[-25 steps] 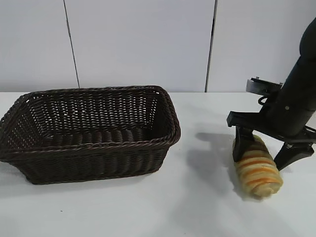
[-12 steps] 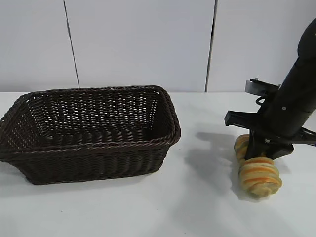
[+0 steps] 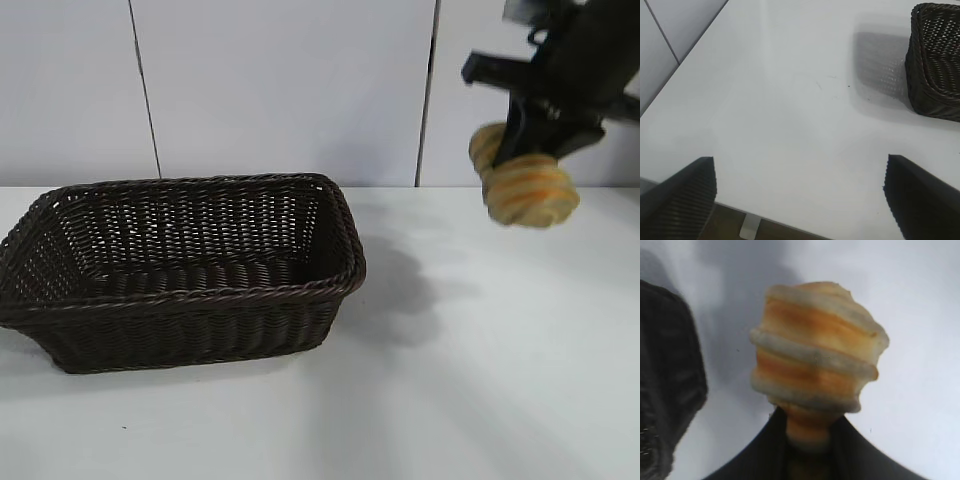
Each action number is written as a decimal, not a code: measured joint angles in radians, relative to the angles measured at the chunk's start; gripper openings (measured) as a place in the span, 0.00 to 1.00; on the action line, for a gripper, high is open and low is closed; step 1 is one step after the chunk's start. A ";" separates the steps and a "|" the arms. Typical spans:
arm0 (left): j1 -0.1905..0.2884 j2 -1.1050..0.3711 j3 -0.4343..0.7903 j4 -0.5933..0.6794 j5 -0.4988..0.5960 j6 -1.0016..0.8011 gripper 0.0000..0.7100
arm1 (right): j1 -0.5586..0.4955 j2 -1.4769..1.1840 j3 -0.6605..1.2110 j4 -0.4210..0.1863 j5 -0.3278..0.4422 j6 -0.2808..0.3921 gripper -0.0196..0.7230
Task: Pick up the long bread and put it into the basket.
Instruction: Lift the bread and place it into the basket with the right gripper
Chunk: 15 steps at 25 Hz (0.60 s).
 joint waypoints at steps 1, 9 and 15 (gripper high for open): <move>0.000 0.000 0.000 0.000 0.000 0.000 0.92 | 0.000 0.000 -0.007 0.000 0.005 0.000 0.16; 0.000 0.000 0.000 0.000 0.000 0.000 0.92 | 0.135 0.000 -0.018 0.005 -0.026 -0.005 0.15; 0.000 0.000 0.000 0.000 0.000 0.000 0.92 | 0.336 0.000 -0.031 0.008 -0.116 -0.005 0.15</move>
